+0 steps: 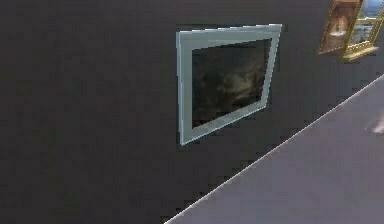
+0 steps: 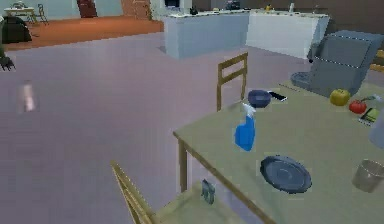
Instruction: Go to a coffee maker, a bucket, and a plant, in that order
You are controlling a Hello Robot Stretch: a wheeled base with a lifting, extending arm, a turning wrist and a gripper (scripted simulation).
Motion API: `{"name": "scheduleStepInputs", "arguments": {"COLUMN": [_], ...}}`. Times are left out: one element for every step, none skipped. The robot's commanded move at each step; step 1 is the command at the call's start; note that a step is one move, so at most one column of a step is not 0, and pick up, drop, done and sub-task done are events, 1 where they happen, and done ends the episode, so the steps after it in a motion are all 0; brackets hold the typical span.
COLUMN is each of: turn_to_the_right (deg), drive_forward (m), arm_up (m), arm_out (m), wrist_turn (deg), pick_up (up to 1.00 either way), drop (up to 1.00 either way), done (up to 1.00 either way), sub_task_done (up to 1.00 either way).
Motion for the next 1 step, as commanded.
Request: {"name": "scheduleStepInputs", "arguments": {"turn_to_the_right": [36.0], "drive_forward": [0.0], "arm_up": [0.0], "arm_out": [0.0], "wrist_turn": [0.0], "pick_up": [0.0], "drop": [0.0], "done": [0.0], "sub_task_done": [0.0]}}
